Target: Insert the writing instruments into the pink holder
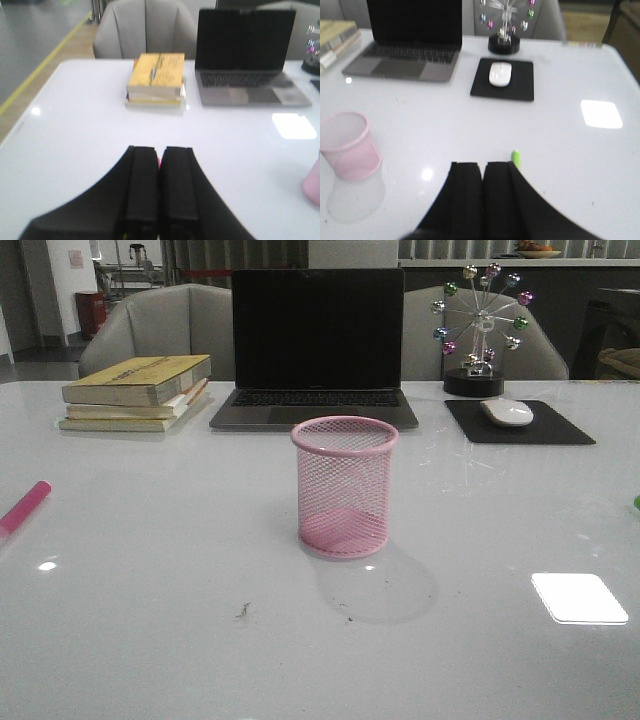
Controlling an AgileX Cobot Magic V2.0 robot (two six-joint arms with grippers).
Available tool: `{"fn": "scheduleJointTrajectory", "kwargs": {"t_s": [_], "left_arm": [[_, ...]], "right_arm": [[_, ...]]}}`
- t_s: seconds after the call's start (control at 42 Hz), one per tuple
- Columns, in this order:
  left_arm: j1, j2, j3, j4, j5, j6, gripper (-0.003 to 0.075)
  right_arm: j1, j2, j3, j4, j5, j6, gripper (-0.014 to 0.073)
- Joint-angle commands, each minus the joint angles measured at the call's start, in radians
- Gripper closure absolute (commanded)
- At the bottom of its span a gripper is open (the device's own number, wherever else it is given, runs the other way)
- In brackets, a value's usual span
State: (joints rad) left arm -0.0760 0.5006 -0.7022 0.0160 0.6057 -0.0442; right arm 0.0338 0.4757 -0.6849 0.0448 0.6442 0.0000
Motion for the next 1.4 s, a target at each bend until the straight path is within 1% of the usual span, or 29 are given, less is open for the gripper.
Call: {"fn": "scheduleJointTrajectory", "kwargs": {"t_s": [0.0, 0.19, 0.381, 0.452, 0.499, 0.547, 0.595, 0.618, 0.642, 0.714, 0.761, 0.928, 1.023, 1.189, 1.379], "left_arm": [[-0.005, 0.069, -0.034, -0.016, 0.017, -0.010, 0.0629], [-0.005, 0.172, -0.023, -0.023, 0.023, -0.010, 0.0629], [-0.014, 0.257, -0.023, -0.023, 0.006, -0.010, 0.0626], [-0.046, 0.270, -0.023, -0.023, -0.010, -0.010, 0.0584], [-0.078, 0.274, -0.023, -0.023, -0.015, -0.002, 0.0526], [-0.124, 0.274, -0.023, -0.023, -0.021, 0.011, 0.0463], [-0.178, 0.274, -0.023, -0.023, -0.023, 0.017, 0.0383], [-0.201, 0.274, -0.023, -0.023, -0.025, 0.017, 0.0349], [-0.224, 0.274, -0.023, -0.023, -0.028, 0.022, 0.0309], [-0.296, 0.274, -0.023, -0.023, -0.031, 0.036, 0.0246], [-0.341, 0.274, -0.023, -0.023, -0.031, 0.036, 0.0239], [-0.458, 0.274, -0.023, -0.023, -0.047, 0.036, 0.0243], [-0.501, 0.274, -0.023, -0.023, -0.062, 0.036, 0.0243], [-0.519, 0.274, -0.023, -0.023, -0.062, 0.036, 0.0243], [-0.519, 0.274, -0.023, -0.023, -0.062, 0.036, 0.0243]], "right_arm": [[-0.008, 0.070, -0.007, -0.010, -0.016, -0.006, 0.0537], [-0.008, 0.180, 0.041, -0.010, -0.009, -0.006, 0.0537], [-0.008, 0.283, 0.044, -0.010, 0.025, -0.006, 0.0533], [-0.008, 0.308, 0.044, -0.010, 0.024, -0.006, 0.0520], [-0.008, 0.324, 0.043, -0.010, 0.022, -0.006, 0.0480], [-0.008, 0.337, 0.043, -0.010, 0.021, -0.006, 0.0415], [-0.008, 0.348, 0.043, -0.010, 0.017, -0.006, 0.0302], [-0.008, 0.352, 0.043, -0.010, 0.017, -0.006, 0.0272], [-0.008, 0.356, 0.043, -0.010, 0.016, -0.006, 0.0215], [-0.010, 0.366, 0.043, -0.010, 0.018, -0.006, 0.0105], [-0.019, 0.371, 0.039, -0.010, 0.023, 0.000, 0.0074], [-0.094, 0.399, 0.006, -0.011, 0.043, 0.019, 0.0074], [-0.130, 0.434, -0.031, -0.011, 0.062, 0.019, 0.0074], [-0.136, 0.532, -0.100, -0.011, 0.101, 0.019, 0.0074], [-0.136, 0.678, -0.199, -0.028, 0.103, 0.018, 0.0074]]}}
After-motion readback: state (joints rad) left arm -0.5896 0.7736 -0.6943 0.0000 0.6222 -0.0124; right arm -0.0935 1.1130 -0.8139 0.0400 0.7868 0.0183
